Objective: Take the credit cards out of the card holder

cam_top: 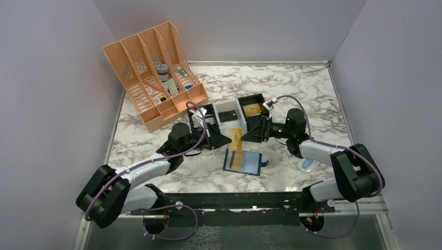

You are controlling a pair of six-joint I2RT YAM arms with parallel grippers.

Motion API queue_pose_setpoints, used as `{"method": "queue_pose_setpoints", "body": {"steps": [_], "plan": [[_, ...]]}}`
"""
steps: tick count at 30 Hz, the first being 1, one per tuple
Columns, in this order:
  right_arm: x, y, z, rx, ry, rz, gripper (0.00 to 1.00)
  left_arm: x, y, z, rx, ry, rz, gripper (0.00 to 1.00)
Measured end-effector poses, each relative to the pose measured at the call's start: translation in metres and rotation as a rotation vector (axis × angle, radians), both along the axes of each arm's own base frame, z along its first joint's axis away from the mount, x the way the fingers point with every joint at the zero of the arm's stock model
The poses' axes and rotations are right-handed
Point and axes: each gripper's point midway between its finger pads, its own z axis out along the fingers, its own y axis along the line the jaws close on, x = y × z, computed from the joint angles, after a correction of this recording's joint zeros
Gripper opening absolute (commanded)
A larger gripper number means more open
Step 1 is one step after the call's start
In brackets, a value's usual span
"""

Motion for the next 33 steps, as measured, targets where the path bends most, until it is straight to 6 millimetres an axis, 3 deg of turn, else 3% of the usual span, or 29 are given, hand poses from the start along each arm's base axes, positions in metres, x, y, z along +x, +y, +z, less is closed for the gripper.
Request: {"method": "queue_pose_setpoints", "body": {"steps": [13,15,21,25,28,30,33], "plan": [[-0.009,0.009,0.014,0.093,0.023,0.093,0.31,-0.003,-0.008,0.017,-0.084,-0.019,-0.047,0.00],[-0.011,0.010,0.018,0.107,0.019,0.106,0.22,-0.004,-0.009,0.017,-0.089,-0.015,-0.054,0.00],[-0.014,0.011,0.024,0.127,0.023,0.124,0.19,-0.003,-0.010,0.022,-0.108,-0.020,-0.058,0.00],[-0.017,0.012,0.026,0.133,0.023,0.135,0.03,-0.003,-0.010,0.024,-0.117,-0.025,-0.058,0.00],[-0.017,0.012,0.028,0.138,0.024,0.137,0.01,-0.003,-0.011,0.026,-0.122,-0.029,-0.058,0.00],[-0.017,0.012,0.028,0.140,0.025,0.136,0.01,-0.003,-0.011,0.026,-0.122,-0.030,-0.058,0.11],[-0.016,0.012,0.028,0.137,0.024,0.130,0.01,-0.003,-0.011,0.026,-0.122,-0.033,-0.058,0.44]]}}
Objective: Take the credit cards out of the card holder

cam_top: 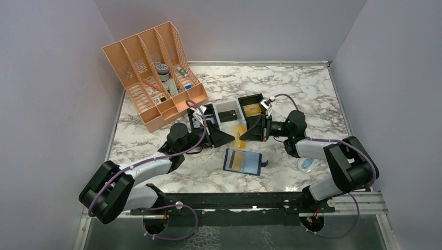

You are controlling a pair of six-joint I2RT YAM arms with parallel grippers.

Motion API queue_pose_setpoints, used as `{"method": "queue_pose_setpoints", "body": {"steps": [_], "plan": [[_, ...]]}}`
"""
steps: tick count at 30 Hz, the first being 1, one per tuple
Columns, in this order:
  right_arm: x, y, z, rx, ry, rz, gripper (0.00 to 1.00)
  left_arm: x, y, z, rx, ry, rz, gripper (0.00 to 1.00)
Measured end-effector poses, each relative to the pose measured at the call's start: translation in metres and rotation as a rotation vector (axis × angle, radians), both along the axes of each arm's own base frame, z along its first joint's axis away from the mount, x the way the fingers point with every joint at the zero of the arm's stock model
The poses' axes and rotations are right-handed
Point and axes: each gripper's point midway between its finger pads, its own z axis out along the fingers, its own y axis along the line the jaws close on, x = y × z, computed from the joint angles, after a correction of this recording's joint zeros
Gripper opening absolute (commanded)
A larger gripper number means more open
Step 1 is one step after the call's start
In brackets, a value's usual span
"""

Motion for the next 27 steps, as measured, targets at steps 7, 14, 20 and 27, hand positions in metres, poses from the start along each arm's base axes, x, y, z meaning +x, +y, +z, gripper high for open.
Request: {"method": "queue_pose_setpoints", "body": {"steps": [7,14,20,27], "plan": [[0.027,-0.005,-0.004,-0.102,-0.067,-0.180,0.01,-0.002,0.006,-0.011,0.023,0.017,0.026,0.99],[0.087,-0.037,0.008,-0.304,-0.274,-0.547,0.01,0.001,0.021,-0.017,0.095,0.014,0.114,0.99],[0.142,-0.079,-0.012,-0.608,-0.352,-0.781,0.01,0.004,0.031,-0.041,0.197,0.054,0.164,0.99],[0.174,-0.100,-0.022,-0.811,-0.624,-0.821,0.01,0.003,0.042,-0.060,0.296,0.086,0.194,0.99]]}}
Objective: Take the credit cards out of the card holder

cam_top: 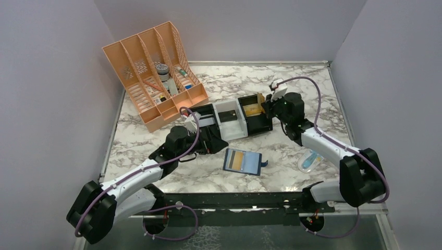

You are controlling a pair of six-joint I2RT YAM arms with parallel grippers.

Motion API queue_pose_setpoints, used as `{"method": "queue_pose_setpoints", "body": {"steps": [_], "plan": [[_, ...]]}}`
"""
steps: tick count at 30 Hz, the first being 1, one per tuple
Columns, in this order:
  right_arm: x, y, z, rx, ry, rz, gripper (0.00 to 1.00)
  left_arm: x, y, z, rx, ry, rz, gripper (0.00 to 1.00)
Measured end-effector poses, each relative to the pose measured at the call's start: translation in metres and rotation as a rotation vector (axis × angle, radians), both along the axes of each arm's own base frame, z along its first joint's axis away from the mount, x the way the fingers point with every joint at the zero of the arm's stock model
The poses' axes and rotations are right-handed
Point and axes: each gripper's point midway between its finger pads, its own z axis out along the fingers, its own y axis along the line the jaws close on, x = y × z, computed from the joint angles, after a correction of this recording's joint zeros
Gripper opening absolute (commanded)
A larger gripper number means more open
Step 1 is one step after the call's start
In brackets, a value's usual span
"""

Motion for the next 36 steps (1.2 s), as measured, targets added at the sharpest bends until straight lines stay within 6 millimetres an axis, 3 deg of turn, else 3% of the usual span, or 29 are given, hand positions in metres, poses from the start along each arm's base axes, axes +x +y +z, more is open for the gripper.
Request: {"method": "queue_pose_setpoints", "body": {"steps": [9,16,22,30,36], "plan": [[0.014,0.013,-0.027,-0.410,-0.201,0.260,0.01,0.005,0.015,0.014,0.076,-0.058,0.057,0.99],[0.030,0.018,-0.036,-0.638,-0.317,0.391,0.01,0.009,0.020,0.013,0.116,-0.067,0.072,0.99],[0.035,0.021,-0.051,-0.713,-0.331,0.454,0.01,0.008,0.021,0.010,0.125,-0.059,0.072,0.99],[0.056,0.029,-0.064,-0.777,-0.346,0.498,0.01,0.006,0.022,0.011,0.115,-0.051,0.076,0.99],[0.057,0.029,-0.075,-0.811,-0.341,0.523,0.02,0.004,0.022,0.013,0.102,-0.049,0.080,0.99]]}}
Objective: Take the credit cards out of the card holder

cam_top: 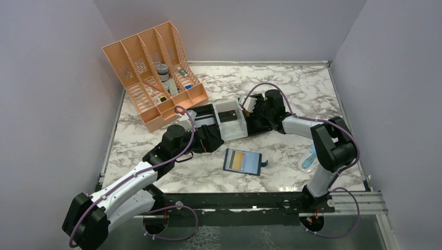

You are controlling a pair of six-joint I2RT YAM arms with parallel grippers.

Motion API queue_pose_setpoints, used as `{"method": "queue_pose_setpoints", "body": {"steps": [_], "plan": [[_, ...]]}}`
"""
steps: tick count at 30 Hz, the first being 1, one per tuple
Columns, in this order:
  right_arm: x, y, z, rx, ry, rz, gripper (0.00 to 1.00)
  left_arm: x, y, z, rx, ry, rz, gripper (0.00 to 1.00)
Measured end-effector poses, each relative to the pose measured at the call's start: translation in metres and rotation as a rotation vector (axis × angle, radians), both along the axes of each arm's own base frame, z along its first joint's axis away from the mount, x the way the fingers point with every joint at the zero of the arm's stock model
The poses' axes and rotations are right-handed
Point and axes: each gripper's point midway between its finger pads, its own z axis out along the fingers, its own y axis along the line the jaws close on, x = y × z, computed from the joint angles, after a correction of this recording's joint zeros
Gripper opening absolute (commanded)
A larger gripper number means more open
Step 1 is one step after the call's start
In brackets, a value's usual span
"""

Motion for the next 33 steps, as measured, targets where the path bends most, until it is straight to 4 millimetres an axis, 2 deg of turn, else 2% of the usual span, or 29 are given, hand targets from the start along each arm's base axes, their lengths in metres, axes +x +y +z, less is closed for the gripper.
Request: {"method": "queue_pose_setpoints", "body": {"steps": [5,10,15,17,23,24,25,33], "plan": [[0.001,0.000,-0.012,-0.031,0.022,0.011,0.02,0.000,0.000,-0.001,0.000,0.003,0.001,0.99],[-0.001,-0.001,-0.017,-0.044,0.034,0.015,0.10,0.001,-0.001,-0.006,0.007,0.022,0.003,0.99],[-0.001,-0.001,-0.020,-0.056,0.061,0.018,0.12,0.003,-0.004,-0.005,-0.007,0.023,0.003,0.99],[0.001,0.000,-0.021,-0.057,0.063,0.018,0.23,0.003,-0.005,-0.003,-0.015,0.022,0.000,0.99],[-0.003,0.000,-0.027,-0.061,0.089,0.027,0.25,0.002,-0.007,-0.005,-0.019,0.032,-0.012,0.99],[-0.004,0.001,-0.028,-0.062,0.094,0.030,0.35,0.002,-0.008,-0.005,-0.018,0.033,-0.013,0.99],[-0.006,0.000,-0.030,-0.065,0.103,0.034,0.38,0.002,-0.008,-0.006,-0.018,0.035,-0.015,0.99],[-0.009,0.001,-0.033,-0.064,0.122,0.043,0.39,0.000,-0.010,-0.013,-0.008,0.059,-0.031,0.99]]}}
